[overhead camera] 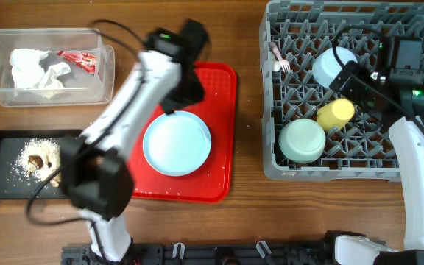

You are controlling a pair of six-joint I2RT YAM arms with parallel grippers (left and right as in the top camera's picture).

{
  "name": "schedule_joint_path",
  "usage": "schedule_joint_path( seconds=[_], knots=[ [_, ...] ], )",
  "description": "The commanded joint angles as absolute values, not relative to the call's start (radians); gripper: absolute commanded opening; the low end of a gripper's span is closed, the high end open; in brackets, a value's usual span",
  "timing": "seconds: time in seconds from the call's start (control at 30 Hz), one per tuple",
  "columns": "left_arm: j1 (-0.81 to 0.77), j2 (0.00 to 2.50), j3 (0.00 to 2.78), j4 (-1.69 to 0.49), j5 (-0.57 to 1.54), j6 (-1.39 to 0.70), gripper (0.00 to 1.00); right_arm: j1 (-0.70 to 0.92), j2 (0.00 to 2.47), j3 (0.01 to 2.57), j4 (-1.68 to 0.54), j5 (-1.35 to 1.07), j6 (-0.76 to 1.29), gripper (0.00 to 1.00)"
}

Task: Sort waste into correct bins and load items into the dishwasher rack
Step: 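Return the plate to the red tray and release it with the left gripper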

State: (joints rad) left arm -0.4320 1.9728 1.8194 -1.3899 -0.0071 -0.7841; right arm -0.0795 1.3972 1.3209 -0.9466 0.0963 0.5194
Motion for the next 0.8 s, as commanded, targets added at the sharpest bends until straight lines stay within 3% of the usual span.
schedule_joint_path(
  seconds=[0.0, 0.07, 0.1, 0.17, 0.33, 0.4, 0.47, 0.53, 0.6, 0.7, 0.77],
  knots=[
    [-0.276, 1.775, 1.855, -1.437, -0.047, -0.793, 0.50, -0.081, 1.406, 1.334, -0.936, -0.167, 0.711, 1.00],
    [-0.170, 1.707, 1.855, -1.472, -0.057, -0.793, 0.54, -0.078, 1.407, 1.334, -0.896, -0.442, 0.713, 1.00],
    [-0.100, 1.676, 1.855, -1.493, -0.086, -0.793, 1.00, -0.052, 1.410, 1.334, -0.832, -0.631, 0.639, 1.00],
    [-0.003, 1.658, 1.855, -1.529, -0.103, -0.793, 1.00, 0.039, 1.410, 1.334, -0.753, -0.715, 0.550, 1.00],
    [0.191, 1.663, 1.852, -1.581, -0.152, -0.793, 1.00, 0.463, 1.495, 1.333, -0.725, -0.309, 0.603, 0.99],
    [0.243, 1.663, 1.852, -1.600, -0.150, -0.793, 1.00, 0.559, 1.562, 1.333, -0.691, -0.260, 0.603, 0.94],
    [0.286, 1.663, 1.852, -1.613, -0.147, -0.793, 1.00, 0.630, 1.643, 1.333, -0.675, -0.206, 0.626, 1.00],
    [0.310, 1.663, 1.852, -1.612, -0.147, -0.794, 1.00, 0.668, 1.724, 1.333, -0.679, -0.154, 0.698, 0.99],
    [0.324, 1.663, 1.852, -1.613, -0.147, -0.793, 1.00, 0.681, 1.803, 1.333, -0.680, -0.155, 0.754, 0.88],
    [0.326, 1.663, 1.852, -1.613, -0.147, -0.794, 1.00, 0.681, 1.909, 1.333, -0.695, -0.178, 0.785, 0.64],
    [0.326, 1.663, 1.852, -1.613, -0.147, -0.794, 1.00, 0.682, 1.927, 1.333, -0.692, -0.202, 0.786, 0.55]
  ],
)
